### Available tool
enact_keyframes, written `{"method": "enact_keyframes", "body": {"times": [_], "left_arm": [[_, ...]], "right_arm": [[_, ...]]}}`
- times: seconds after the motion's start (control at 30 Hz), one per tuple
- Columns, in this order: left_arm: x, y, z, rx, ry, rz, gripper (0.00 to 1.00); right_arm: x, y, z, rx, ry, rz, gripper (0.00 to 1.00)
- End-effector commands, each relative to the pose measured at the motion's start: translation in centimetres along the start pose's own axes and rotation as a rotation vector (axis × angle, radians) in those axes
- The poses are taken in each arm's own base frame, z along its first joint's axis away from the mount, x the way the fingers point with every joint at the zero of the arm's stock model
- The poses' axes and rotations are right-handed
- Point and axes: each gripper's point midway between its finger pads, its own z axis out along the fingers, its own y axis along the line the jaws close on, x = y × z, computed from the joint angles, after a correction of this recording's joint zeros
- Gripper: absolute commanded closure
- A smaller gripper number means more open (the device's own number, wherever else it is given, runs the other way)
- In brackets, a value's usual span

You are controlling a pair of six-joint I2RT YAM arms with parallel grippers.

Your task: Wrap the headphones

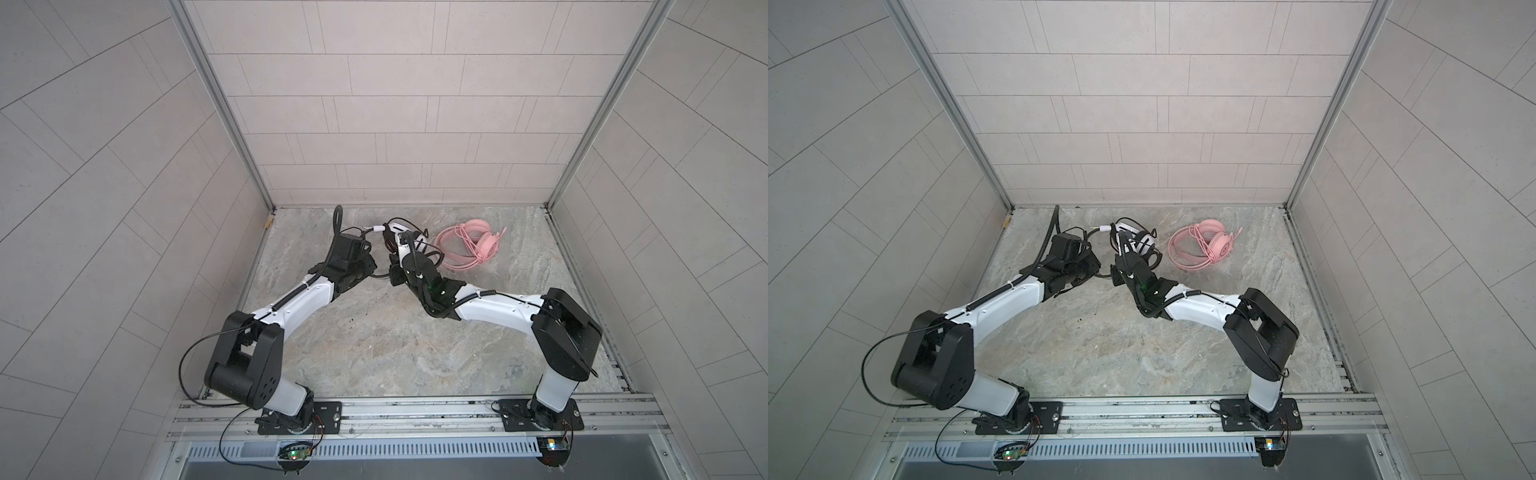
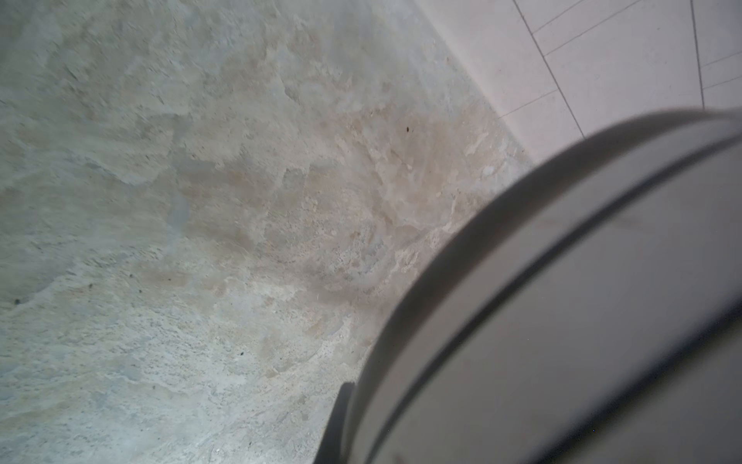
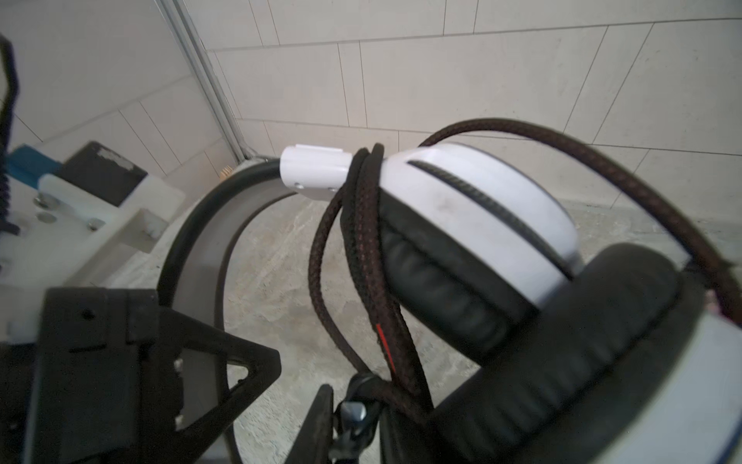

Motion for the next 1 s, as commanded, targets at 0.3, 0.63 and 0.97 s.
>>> {"method": "enact_keyframes", "body": {"times": [0.3, 0.63, 0.97], "left_arm": [[1.6, -4.6, 1.7, 0.159, 0.153, 0.035, 1.00], [2.9, -1.0, 6.2, 0.074, 0.217, -0.039, 0.92], [2.8, 1.2, 6.1, 0.015, 0.209, 0.006, 0.62]], "right_arm": [[6.7, -7.5, -0.2, 0.111, 0.293, -0.102, 0.53], [12.6, -9.0, 2.5, 0.011, 0.506, 0.013, 0.53], [14.3, -7.9, 3.0, -0.034, 0.627, 0.034, 0.48]]}}
